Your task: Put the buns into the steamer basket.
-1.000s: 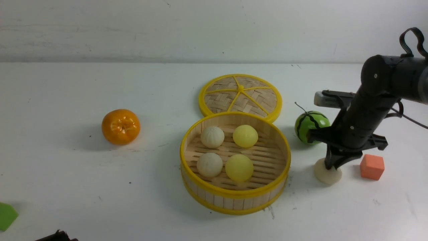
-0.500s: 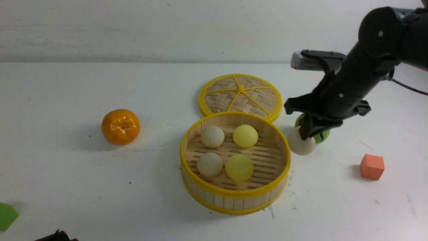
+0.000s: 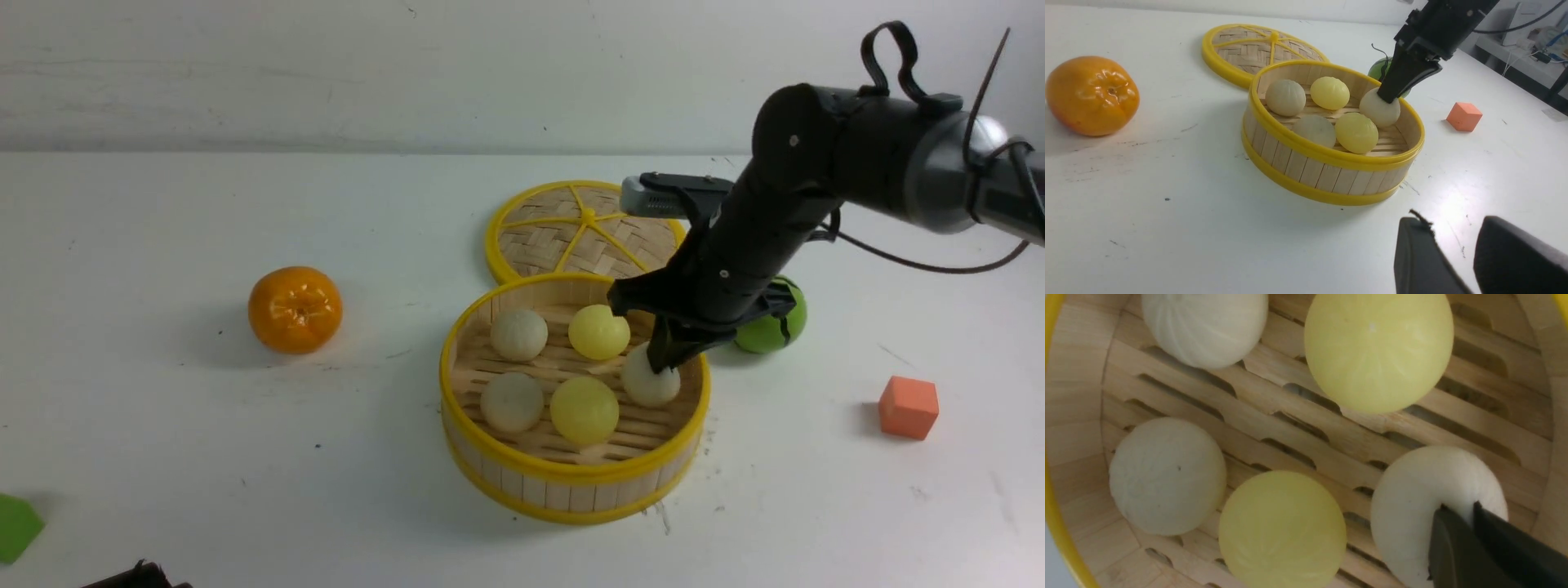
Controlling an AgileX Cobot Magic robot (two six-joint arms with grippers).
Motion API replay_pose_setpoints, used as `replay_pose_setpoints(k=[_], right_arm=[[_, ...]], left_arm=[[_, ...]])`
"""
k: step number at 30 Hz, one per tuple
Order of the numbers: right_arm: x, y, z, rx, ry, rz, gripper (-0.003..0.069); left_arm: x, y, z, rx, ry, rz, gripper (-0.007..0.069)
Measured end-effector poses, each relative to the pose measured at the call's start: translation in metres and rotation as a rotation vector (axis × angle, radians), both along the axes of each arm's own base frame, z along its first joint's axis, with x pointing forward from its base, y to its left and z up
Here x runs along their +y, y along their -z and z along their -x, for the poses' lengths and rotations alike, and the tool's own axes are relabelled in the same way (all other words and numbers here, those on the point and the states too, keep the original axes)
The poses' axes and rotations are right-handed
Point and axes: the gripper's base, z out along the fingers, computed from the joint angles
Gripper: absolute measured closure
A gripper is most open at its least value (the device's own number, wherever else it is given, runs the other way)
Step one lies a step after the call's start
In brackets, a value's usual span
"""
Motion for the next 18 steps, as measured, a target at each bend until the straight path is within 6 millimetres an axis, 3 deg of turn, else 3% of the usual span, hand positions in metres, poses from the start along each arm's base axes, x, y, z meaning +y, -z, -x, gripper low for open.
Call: replay_pose_setpoints(k=[6,11,14,18], right_arm=[[0.002,0.006,-0.003,0.0,0.006,-0.006,0.0568],[0.001,0.001,-0.001,0.006,0.002,-0.007,0.0361],[-0.002,-0.023,0.01,0.0,-0.015,-0.01,0.0253],[-0.012,-0.083,0.044,-0.038,-0.059,0.008,0.0265]], left_arm=[[0.0,0.0,0.0,0.0,0.0,0.0,0.0409],[0.0,0.0,0.0,0.0,0.0,0.0,0.0407],[0.0,0.0,0.0,0.0,0.0,0.0,0.0403],[0.0,0.0,0.0,0.0,0.0,0.0,0.0398]])
